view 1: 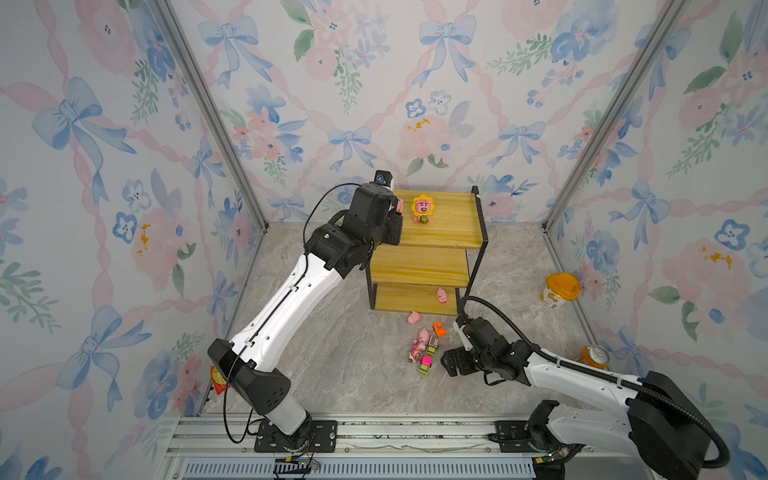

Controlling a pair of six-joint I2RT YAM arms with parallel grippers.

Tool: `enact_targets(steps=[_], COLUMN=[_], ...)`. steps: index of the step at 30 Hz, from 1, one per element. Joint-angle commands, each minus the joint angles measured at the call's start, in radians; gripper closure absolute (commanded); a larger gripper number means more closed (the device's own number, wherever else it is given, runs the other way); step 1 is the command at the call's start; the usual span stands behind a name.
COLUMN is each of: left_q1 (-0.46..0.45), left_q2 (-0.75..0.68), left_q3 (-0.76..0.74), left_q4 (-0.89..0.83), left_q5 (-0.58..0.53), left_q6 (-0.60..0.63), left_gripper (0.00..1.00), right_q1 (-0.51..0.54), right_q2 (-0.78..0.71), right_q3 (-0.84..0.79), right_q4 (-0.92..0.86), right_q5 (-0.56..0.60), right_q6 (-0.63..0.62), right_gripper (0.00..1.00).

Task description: Place and organize the plastic toys onto the shelf

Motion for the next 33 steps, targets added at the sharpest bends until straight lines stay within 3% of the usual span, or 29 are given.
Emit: enact_targets(steps=[1,33], left_q1=[-0.004,-0.024], left_q2=[0.021,0.042], left_q3=[0.034,0.036], left_q4=[0.011,-0.012], left_q5=[-0.019,-0.093], left_q6=[0.020,0.032], left_gripper=[0.83,0.76], right_q1=[-0.013,-0.022], right_q2=[-0.012,-0.025], right_q3=[-0.017,-0.031], right_q4=[0.013,0.026], right_q5=[-0.008,-0.021], right_q6=[-0.013,-0.012], right_gripper=[0.02,0.02])
